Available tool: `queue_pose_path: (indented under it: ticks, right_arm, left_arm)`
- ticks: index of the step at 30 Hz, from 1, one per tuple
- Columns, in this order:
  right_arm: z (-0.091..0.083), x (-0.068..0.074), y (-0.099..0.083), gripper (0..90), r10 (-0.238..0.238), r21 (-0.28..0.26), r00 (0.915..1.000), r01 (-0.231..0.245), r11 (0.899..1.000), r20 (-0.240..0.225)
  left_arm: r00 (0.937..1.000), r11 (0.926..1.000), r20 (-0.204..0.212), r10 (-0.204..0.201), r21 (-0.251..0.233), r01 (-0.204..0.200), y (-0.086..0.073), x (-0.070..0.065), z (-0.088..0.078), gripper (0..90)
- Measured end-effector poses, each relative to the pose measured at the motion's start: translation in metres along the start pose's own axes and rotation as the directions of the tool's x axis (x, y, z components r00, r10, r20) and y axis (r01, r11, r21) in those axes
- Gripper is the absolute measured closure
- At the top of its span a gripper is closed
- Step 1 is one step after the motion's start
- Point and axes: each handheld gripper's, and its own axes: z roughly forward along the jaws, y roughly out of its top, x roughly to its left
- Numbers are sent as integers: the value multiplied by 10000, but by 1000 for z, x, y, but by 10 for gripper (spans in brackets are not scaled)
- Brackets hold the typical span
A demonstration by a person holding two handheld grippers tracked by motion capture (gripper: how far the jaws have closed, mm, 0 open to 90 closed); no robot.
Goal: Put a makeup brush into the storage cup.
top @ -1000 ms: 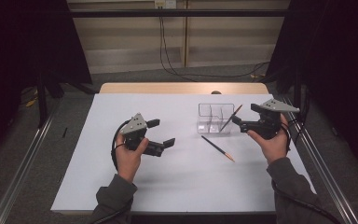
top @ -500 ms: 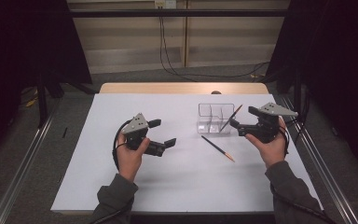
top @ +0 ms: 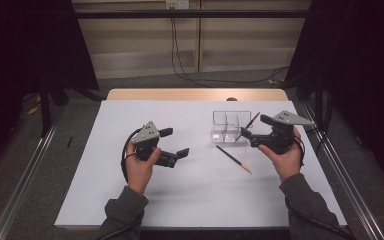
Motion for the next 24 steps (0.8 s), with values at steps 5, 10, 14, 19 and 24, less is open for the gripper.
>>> queue_pose_path:
  ticks: [5, 10, 14, 19, 24]
  right_arm:
    - [6, 4, -4, 73, 84, 57, 9999, -83, 9999, -108]
    - [12, 10, -7, 73, 114, 102, 9996, -111, 9999, -268]
    - [16, 17, -5, 75, 51, 217, 9992, -43, 9998, -397]
    - [22, 20, -4, 76, -113, 371, 9987, 132, 9992, -493]
    - [23, 21, -4, 76, -247, 588, 9980, 281, 9979, -577]
  left_arm:
    - [10000, 10000, -39, 29, 58, -29, 1, 0, 0, 27]
    - [10000, 10000, -63, 10, 0, -10, 3, 1, 0, 27]
    - [10000, 9999, 49, 1, -141, 0, 4, 1, 1, 27]
    - [10000, 10000, -23, 43, -62, -43, 4, 2, 0, 26]
    - [10000, 9999, 30, -13, -135, 14, 4, 2, 0, 27]
